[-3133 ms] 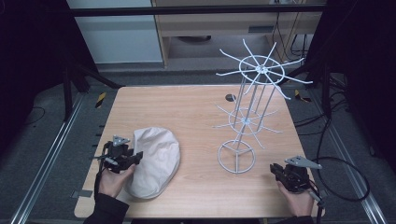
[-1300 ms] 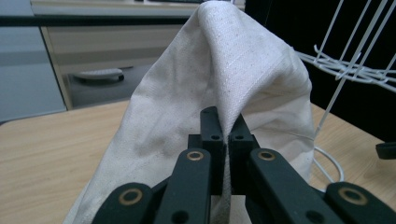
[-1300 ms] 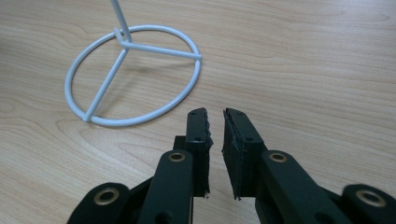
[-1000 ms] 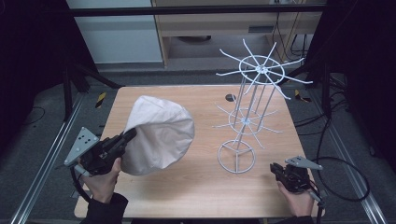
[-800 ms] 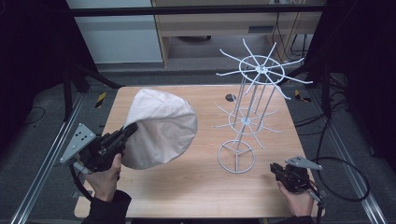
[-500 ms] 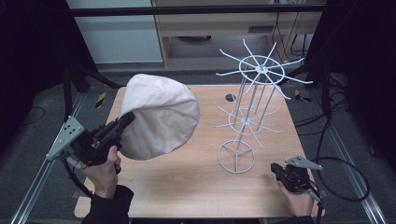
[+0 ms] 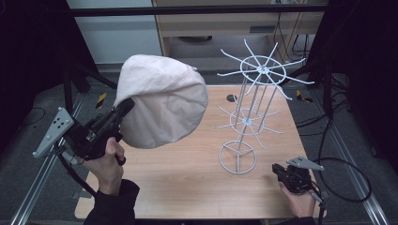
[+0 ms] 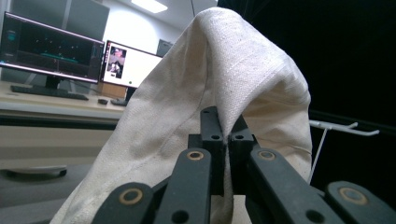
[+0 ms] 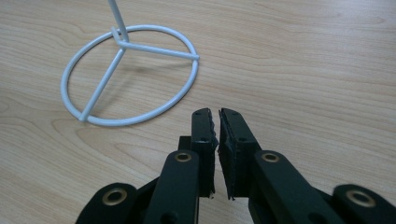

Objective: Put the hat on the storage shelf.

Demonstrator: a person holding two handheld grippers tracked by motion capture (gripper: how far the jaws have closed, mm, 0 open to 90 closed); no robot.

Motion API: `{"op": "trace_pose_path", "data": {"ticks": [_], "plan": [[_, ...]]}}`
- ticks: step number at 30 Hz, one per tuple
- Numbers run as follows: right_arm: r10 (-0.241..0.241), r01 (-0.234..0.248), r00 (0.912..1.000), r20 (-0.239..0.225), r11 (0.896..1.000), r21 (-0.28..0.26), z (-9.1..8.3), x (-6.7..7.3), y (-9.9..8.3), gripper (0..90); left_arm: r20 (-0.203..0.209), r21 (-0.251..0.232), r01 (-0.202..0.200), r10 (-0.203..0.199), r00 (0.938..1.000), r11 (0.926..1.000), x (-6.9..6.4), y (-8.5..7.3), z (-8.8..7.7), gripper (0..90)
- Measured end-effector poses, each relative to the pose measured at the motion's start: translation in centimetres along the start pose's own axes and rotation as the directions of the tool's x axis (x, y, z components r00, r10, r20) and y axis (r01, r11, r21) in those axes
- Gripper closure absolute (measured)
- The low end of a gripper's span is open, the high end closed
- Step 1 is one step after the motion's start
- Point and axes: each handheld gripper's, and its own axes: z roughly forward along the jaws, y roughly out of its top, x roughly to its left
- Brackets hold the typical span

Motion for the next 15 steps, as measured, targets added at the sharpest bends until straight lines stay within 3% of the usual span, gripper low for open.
{"op": "trace_pose_path", "data": {"ticks": [4, 15], "plan": [[0.002, -0.002, 1.0000, 0.000, 1.000, 0.000, 0.0, 0.0, 0.0, 84.3, 0.018, -0.038, 0.025, -0.024, 0.9995, 0.9990, -0.1, 0.7, 0.5, 89.0], [0.008, -0.008, 1.0000, -0.003, 1.000, 0.002, 0.0, 0.0, 0.0, 84.3, 0.060, -0.092, 0.037, -0.031, 0.9977, 0.9951, -1.4, 2.1, 1.7, 89.0]]}}
